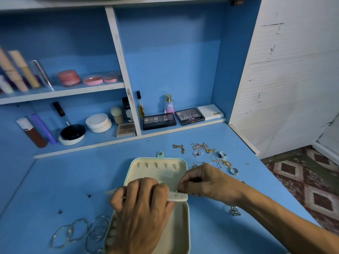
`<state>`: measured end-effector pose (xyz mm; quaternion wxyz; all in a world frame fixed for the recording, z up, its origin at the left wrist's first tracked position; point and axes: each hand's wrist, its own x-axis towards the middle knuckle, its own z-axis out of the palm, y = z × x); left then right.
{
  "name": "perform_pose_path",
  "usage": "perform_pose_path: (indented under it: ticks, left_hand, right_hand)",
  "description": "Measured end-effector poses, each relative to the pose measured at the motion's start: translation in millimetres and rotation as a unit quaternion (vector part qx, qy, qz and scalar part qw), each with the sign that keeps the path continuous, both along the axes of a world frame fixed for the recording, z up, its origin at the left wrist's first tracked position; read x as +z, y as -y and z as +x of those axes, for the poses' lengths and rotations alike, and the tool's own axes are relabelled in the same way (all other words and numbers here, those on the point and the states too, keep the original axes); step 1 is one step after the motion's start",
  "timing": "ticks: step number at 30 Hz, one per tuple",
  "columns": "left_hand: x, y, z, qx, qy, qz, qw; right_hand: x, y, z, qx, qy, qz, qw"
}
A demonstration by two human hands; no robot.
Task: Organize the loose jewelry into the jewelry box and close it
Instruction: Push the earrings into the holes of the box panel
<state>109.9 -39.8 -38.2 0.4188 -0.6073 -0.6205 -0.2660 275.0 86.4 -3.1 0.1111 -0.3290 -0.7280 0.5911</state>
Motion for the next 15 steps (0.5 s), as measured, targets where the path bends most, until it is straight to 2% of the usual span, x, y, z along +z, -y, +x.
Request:
perform_pose_path:
  ticks: [7, 15]
  left_hand:
    - [1.1, 0.1, -0.1, -0.004, -0.003, -0.002, 1.0]
    - [0.7, 0.4, -0.3, -0.006, -0.002, -0.002, 1.0]
  right_hand:
    - [1.3, -6.7, -1.0, 0.043, 0.012, 0.036, 0.998]
    - [12.9, -16.8, -7.9, 0.128, 0.05, 0.128, 0.982]
